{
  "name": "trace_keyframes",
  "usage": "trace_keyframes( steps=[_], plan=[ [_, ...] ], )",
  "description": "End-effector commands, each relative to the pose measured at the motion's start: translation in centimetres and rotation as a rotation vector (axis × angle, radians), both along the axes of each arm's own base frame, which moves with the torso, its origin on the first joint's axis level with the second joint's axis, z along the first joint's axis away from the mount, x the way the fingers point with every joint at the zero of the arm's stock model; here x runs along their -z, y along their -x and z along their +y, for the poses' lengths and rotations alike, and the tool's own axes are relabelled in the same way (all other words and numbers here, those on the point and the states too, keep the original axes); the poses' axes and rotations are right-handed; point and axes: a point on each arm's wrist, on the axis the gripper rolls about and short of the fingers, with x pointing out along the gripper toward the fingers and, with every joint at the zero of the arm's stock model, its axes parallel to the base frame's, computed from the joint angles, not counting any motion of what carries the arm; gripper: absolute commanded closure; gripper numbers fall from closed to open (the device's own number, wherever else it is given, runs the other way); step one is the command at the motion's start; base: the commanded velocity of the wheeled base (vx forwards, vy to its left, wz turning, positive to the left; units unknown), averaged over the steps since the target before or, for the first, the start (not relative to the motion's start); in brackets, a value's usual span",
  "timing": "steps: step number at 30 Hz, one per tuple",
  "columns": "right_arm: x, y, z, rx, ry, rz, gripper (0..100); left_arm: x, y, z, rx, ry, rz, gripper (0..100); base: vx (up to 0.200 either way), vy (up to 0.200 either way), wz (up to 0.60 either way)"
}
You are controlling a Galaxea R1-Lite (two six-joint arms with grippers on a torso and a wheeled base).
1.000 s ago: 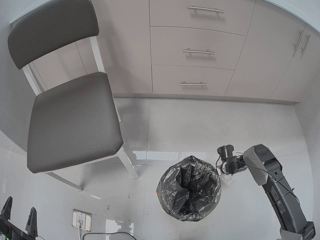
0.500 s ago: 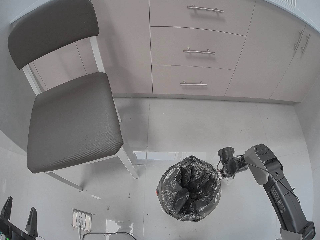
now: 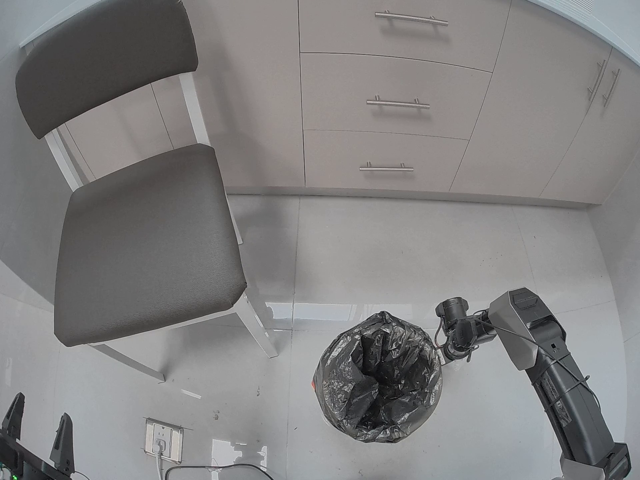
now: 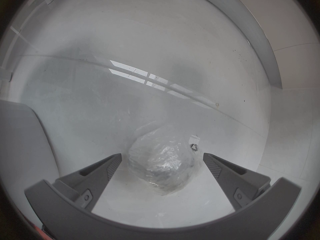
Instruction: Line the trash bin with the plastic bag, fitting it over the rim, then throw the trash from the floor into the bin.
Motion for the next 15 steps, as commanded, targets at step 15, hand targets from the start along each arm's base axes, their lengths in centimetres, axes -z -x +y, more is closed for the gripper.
trace_keyframes(
  steps=[15],
  plan=[
    [0.02, -0.11, 0.04, -0.007, -0.019, -0.012, 0, 0.05, 0.11, 0.00, -0.001, 0.001, -0.016, 0, 0.000, 0.000, 0.00]
  ],
)
